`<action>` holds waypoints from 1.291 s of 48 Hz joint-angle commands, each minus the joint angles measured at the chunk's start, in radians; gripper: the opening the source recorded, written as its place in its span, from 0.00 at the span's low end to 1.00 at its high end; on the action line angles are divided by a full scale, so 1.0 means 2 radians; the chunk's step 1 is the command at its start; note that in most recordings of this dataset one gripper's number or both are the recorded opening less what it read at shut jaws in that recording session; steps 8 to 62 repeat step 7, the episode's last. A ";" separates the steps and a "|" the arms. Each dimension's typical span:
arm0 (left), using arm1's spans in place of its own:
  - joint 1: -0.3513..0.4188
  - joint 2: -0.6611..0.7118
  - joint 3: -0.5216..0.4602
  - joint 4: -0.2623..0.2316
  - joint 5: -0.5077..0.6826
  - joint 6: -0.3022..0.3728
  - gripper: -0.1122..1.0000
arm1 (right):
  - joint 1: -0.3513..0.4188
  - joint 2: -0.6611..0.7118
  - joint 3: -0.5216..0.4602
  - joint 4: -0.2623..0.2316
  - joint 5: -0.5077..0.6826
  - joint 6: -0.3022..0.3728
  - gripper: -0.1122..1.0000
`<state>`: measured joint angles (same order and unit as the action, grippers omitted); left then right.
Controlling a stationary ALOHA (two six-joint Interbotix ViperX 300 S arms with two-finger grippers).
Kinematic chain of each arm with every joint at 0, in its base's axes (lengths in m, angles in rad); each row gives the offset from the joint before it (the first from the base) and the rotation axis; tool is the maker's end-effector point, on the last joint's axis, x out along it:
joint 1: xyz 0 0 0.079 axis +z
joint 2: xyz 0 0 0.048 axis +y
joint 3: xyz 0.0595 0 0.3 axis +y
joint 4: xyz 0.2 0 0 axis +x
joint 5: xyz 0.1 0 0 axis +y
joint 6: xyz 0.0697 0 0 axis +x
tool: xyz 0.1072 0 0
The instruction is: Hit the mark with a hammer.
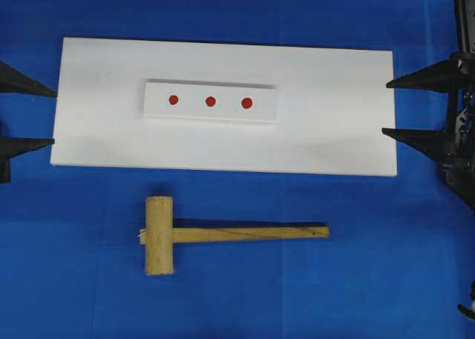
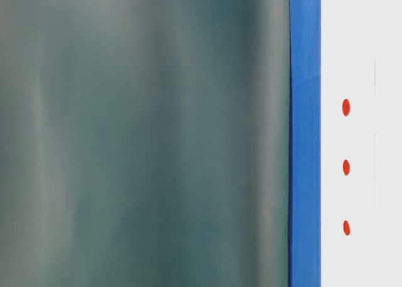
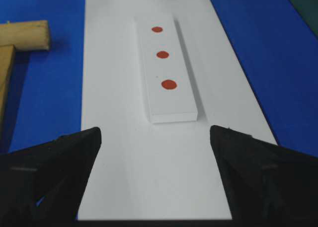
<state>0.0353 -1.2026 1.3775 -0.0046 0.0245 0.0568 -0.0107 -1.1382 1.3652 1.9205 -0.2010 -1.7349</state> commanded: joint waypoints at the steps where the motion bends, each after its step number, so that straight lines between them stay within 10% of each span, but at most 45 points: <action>1: -0.005 0.003 -0.006 0.000 -0.002 0.001 0.84 | 0.000 0.005 -0.007 -0.001 -0.004 -0.002 0.82; 62: -0.007 0.003 -0.006 0.000 -0.001 0.001 0.84 | 0.000 0.005 -0.008 -0.002 -0.007 -0.002 0.82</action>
